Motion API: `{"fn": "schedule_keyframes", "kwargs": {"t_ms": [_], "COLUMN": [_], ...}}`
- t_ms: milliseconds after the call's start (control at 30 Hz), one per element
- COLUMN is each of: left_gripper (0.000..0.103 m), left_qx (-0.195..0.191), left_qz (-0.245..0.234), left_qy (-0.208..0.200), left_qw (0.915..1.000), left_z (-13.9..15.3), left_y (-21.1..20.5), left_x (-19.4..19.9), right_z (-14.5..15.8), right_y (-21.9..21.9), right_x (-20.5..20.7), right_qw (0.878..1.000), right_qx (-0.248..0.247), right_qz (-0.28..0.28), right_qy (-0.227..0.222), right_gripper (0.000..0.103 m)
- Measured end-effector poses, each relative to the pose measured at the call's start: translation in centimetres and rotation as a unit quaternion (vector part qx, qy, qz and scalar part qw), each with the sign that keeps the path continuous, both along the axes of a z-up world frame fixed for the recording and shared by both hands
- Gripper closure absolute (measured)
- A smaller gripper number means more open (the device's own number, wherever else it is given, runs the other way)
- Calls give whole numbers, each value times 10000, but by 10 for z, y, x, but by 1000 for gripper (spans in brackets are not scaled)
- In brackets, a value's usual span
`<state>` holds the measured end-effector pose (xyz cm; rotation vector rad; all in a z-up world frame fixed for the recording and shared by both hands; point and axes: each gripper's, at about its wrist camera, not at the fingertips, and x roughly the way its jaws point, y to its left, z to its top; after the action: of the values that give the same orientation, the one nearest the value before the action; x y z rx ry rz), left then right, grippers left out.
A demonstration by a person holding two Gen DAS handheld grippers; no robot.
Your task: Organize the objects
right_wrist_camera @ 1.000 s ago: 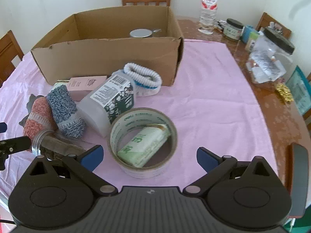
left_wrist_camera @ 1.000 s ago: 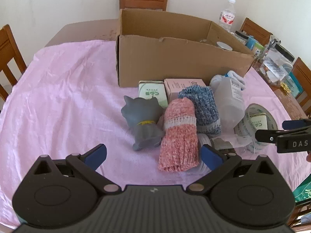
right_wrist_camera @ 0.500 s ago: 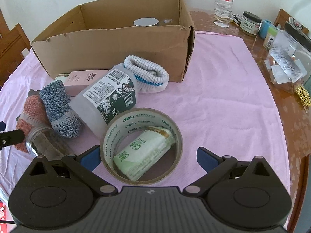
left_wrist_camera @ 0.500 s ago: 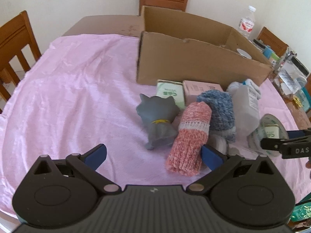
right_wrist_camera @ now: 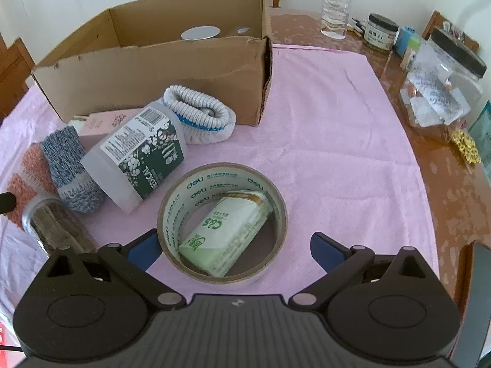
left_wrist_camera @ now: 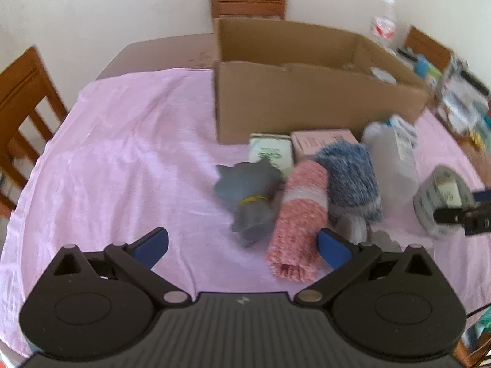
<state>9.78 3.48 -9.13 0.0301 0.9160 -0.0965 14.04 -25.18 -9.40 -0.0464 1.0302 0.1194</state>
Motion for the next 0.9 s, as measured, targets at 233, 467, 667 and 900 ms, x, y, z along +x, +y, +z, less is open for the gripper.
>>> {"fn": "schedule_keyframes", "kwargs": {"t_ms": [233, 467, 667, 900], "left_gripper": [4, 3, 0, 0], "left_qx": [-62, 594, 568, 627], "left_qz": [12, -237, -321, -143], "left_qy": [55, -245, -201, -130], "left_qw": [10000, 9977, 9977, 9978], "left_z": [-9, -3, 0, -1], "left_y": [-13, -21, -2, 18], "left_x": [1, 2, 9, 20], "right_z": [-1, 1, 0, -1], "right_y": [6, 4, 2, 3], "right_x": [2, 5, 6, 8], "right_qw": [9999, 9999, 10000, 10000], "right_qx": [-95, -98, -41, -57], "right_qz": [95, 65, 64, 55], "right_qy": [-42, -71, -45, -46], "right_gripper": [0, 0, 0, 0]}}
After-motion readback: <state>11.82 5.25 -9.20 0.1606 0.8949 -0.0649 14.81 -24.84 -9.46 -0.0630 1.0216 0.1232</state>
